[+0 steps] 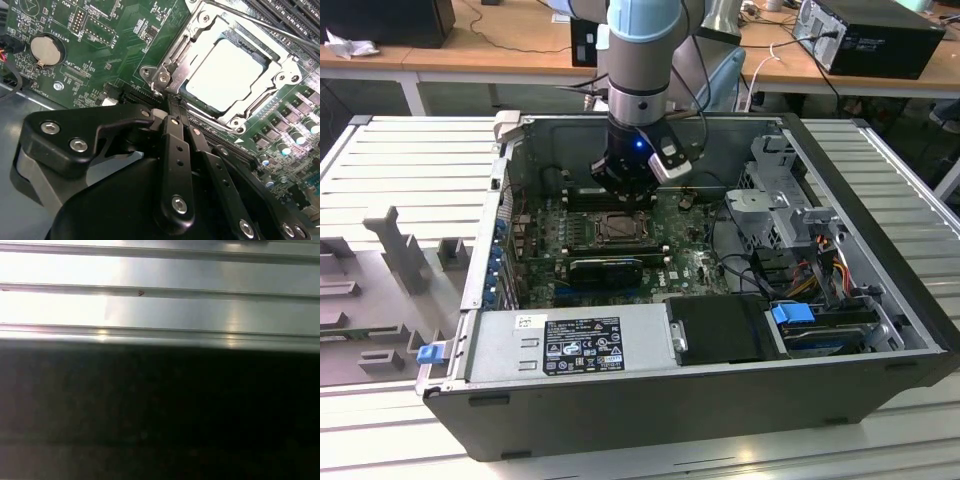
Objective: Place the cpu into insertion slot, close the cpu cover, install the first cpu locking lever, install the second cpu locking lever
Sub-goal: 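Install the first cpu locking lever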
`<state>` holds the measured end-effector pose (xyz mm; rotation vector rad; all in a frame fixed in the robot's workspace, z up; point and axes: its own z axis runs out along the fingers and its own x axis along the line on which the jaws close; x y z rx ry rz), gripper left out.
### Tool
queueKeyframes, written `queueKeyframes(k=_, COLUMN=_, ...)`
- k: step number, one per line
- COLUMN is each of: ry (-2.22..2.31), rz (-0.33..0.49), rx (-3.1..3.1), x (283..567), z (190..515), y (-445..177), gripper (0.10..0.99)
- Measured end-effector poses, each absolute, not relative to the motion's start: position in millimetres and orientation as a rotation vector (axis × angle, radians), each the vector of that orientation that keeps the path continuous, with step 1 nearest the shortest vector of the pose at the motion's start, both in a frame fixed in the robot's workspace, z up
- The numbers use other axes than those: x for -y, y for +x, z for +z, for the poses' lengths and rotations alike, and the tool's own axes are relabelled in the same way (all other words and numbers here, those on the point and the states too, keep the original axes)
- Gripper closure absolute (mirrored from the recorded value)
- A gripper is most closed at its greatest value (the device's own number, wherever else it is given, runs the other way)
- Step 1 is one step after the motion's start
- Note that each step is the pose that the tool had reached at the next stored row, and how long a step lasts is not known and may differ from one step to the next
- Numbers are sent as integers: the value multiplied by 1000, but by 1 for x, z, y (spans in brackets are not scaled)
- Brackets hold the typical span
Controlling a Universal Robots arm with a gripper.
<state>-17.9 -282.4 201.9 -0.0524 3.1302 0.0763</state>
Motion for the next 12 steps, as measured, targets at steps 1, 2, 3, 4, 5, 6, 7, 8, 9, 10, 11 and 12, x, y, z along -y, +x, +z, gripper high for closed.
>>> queueKeyframes(k=1, ry=-52, rz=82, rx=-3130, x=282, z=202, y=-18, gripper=980)
queueKeyframes(k=2, ry=-52, rz=81, rx=-3130, x=282, z=215, y=-18, gripper=980)
queueKeyframes(k=3, ry=-52, rz=81, rx=-3130, x=282, z=227, y=-18, gripper=980)
queueKeyframes(k=4, ry=-52, rz=81, rx=-3130, x=282, z=228, y=-18, gripper=980)
queueKeyframes(k=5, ry=-53, rz=81, rx=-3130, x=282, z=228, y=-18, gripper=980)
queueKeyframes(k=6, ry=-53, rz=81, rx=-3130, x=283, z=228, y=-18, gripper=980)
queueKeyframes(k=7, ry=-52, rz=81, rx=-3130, x=284, z=228, y=-18, gripper=980)
queueKeyframes(k=8, ry=-52, rz=81, rx=-3130, x=284, z=228, y=-18, gripper=980)
queueKeyframes(k=9, ry=-52, rz=81, rx=-3130, x=285, z=228, y=-18, gripper=980)
queueKeyframes(k=10, ry=-52, rz=81, rx=-3130, x=286, z=228, y=-18, gripper=980)
queueKeyframes(k=11, ry=-52, rz=80, rx=-3130, x=286, z=228, y=-18, gripper=980)
queueKeyframes(k=12, ry=-52, rz=80, rx=-3130, x=286, z=228, y=-18, gripper=980)
